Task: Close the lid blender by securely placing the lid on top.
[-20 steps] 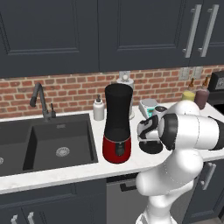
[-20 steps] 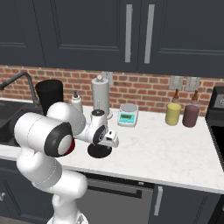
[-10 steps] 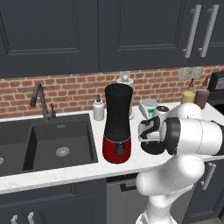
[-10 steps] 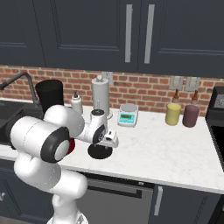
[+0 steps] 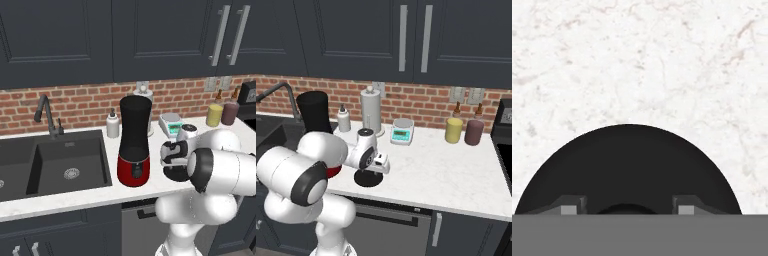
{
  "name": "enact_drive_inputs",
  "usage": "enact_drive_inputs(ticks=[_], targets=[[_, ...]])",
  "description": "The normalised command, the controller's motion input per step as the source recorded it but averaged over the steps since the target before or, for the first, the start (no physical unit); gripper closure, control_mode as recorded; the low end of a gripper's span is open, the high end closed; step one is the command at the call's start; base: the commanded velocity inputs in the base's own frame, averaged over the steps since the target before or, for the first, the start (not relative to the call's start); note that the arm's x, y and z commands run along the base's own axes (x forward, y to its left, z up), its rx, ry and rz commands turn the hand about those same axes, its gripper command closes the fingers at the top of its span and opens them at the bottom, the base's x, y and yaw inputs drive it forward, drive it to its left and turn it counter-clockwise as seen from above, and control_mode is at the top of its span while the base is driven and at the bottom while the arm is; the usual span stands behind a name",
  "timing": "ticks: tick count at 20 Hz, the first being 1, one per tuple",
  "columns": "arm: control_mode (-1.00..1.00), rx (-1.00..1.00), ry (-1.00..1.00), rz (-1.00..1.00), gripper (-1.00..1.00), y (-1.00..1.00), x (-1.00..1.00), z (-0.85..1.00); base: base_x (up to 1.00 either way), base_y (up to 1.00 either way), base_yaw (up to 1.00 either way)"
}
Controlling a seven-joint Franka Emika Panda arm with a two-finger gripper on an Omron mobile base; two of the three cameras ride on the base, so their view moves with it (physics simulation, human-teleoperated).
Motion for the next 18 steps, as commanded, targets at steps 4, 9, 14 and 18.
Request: enact_drive_inputs(ticks=[4, 9, 14, 18], targets=[[-1.0, 0.0, 0.0, 0.0, 1.0, 0.0, -0.09, 0.57, 0.0, 0.0, 0.0], [-1.0, 0.0, 0.0, 0.0, 1.0, 0.0, -0.06, 0.9, 0.0, 0.0, 0.0], [-1.0, 0.0, 0.0, 0.0, 1.0, 0.0, -0.02, 0.91, 0.0, 0.0, 0.0], [-1.0, 0.0, 0.0, 0.0, 1.0, 0.0, -0.07, 0.86, 0.0, 0.0, 0.0]])
